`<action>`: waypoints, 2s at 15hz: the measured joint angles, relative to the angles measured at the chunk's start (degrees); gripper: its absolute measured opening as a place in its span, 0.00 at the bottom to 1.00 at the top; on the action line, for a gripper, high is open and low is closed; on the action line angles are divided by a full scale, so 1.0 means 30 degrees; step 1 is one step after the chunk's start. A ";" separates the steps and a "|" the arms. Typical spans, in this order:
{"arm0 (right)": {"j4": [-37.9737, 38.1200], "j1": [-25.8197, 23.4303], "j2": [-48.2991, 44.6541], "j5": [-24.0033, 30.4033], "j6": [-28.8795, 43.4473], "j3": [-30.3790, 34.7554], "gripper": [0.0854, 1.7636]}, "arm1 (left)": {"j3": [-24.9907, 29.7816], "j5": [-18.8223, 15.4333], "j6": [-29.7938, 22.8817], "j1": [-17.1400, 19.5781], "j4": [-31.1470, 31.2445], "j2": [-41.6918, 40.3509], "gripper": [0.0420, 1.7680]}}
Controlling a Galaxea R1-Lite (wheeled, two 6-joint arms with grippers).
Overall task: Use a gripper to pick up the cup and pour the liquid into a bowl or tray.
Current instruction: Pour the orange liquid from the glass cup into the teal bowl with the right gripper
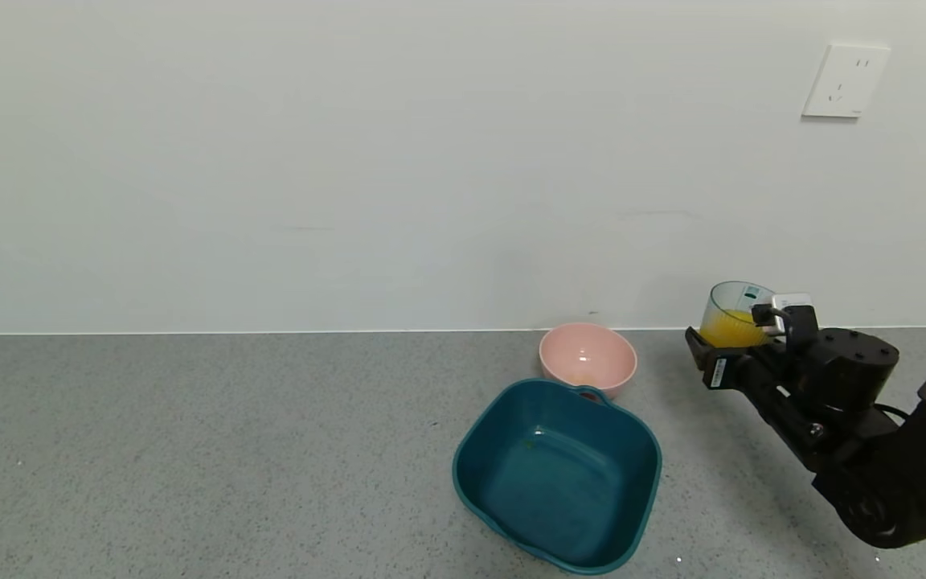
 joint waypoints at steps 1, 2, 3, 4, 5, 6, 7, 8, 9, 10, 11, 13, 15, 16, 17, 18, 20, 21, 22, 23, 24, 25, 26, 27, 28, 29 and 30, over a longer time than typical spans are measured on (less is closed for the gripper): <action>0.0008 0.0394 -0.0341 -0.0167 -0.0167 0.0215 0.77 | 0.0000 0.0000 0.0000 0.0000 0.0000 0.0000 0.97; 0.0008 0.0801 -0.0654 -0.0459 -0.0313 0.0398 0.77 | 0.0000 0.0000 0.0000 0.0000 -0.0004 0.0000 0.97; 0.0008 0.1195 -0.0931 -0.0634 -0.0504 0.0545 0.77 | 0.0000 -0.0008 0.0000 0.0000 0.0000 0.0000 0.97; 0.0037 0.1573 -0.1170 -0.0707 -0.0727 0.0670 0.77 | 0.0000 -0.0008 0.0000 0.0000 -0.0004 0.0000 0.97; 0.0126 0.1946 -0.1418 -0.0719 -0.0983 0.0792 0.77 | 0.0000 0.0000 0.0000 0.0000 0.0000 0.0000 0.97; 0.0484 0.2243 -0.1638 -0.0752 -0.1174 0.0874 0.77 | 0.0000 -0.0008 0.0000 0.0000 0.0000 0.0000 0.97; 0.0947 0.2483 -0.1849 -0.0963 -0.1288 0.0918 0.77 | 0.0000 0.0000 0.0000 0.0000 -0.0004 0.0000 0.97; 0.1166 0.2731 -0.2060 -0.1276 -0.1394 0.0918 0.77 | 0.0000 0.0000 0.0000 0.0000 -0.0004 0.0000 0.97; 0.1321 0.2950 -0.2227 -0.1369 -0.1532 0.0922 0.77 | 0.0000 0.0000 0.0000 0.0000 0.0000 0.0000 0.97; 0.1378 0.3235 -0.2389 -0.1414 -0.1735 0.0959 0.77 | 0.0000 0.0000 0.0000 0.0000 0.0000 0.0000 0.97; 0.1394 0.3556 -0.2519 -0.1414 -0.1938 0.0996 0.77 | 0.0000 -0.0008 0.0000 0.0000 0.0000 0.0000 0.97; 0.1406 0.4031 -0.2686 -0.1414 -0.2267 0.1077 0.77 | 0.0000 0.0000 0.0000 0.0000 -0.0004 0.0000 0.97; 0.1398 0.4356 -0.2759 -0.1426 -0.2629 0.1170 0.77 | 0.0000 0.0000 0.0000 0.0000 0.0000 0.0000 0.97; 0.1386 0.4482 -0.2784 -0.1451 -0.2857 0.1252 0.77 | 0.0000 -0.0008 0.0000 0.0000 0.0000 0.0000 0.97; 0.1398 0.4547 -0.2796 -0.1422 -0.3023 0.1308 0.77 | 0.0000 0.0000 0.0008 0.0000 0.0000 0.0000 0.97; 0.1378 0.4584 -0.2804 -0.1426 -0.3271 0.1382 0.77 | 0.0000 0.0000 0.0000 0.0000 0.0000 0.0000 0.97; 0.1341 0.4649 -0.2824 -0.1426 -0.3710 0.1544 0.77 | 0.0000 -0.0008 0.0000 0.0000 0.0000 0.0000 0.97; 0.1329 0.4730 -0.2832 -0.1426 -0.3860 0.1629 0.77 | 0.0000 0.0000 0.0000 0.0000 -0.0004 0.0000 0.97; 0.1341 0.4852 -0.2832 -0.1406 -0.3942 0.1690 0.77 | 0.0000 -0.0008 0.0000 0.0000 -0.0004 0.0000 0.97; 0.1329 0.4917 -0.2824 -0.1390 -0.4096 0.1731 0.77 | 0.0000 0.0000 0.0000 0.0000 -0.0004 0.0000 0.97; 0.1329 0.4953 -0.2824 -0.1349 -0.4385 0.1812 0.77 | 0.0000 -0.0008 0.0000 0.0000 0.0000 0.0000 0.97; 0.1333 0.4978 -0.2820 -0.1313 -0.4657 0.1930 0.77 | 0.0000 0.0000 0.0000 0.0000 0.0000 0.0000 0.97; 0.1341 0.5063 -0.2796 -0.1296 -0.4840 0.2032 0.77 | 0.0000 0.0000 0.0000 0.0000 0.0000 0.0000 0.97; 0.1349 0.5181 -0.2788 -0.1276 -0.4941 0.2089 0.77 | 0.0000 0.0000 0.0000 0.0000 0.0000 0.0000 0.97; 0.1333 0.5283 -0.2775 -0.1252 -0.5136 0.2125 0.77 | 0.0000 -0.0008 0.0000 0.0000 0.0000 0.0000 0.97; 0.1357 0.5356 -0.2767 -0.1231 -0.5457 0.2162 0.77 | 0.0000 0.0000 0.0000 0.0000 0.0000 0.0000 0.97; 0.1369 0.5384 -0.2759 -0.1231 -0.5734 0.2190 0.77 | 0.0000 -0.0008 0.0000 0.0000 0.0000 0.0000 0.97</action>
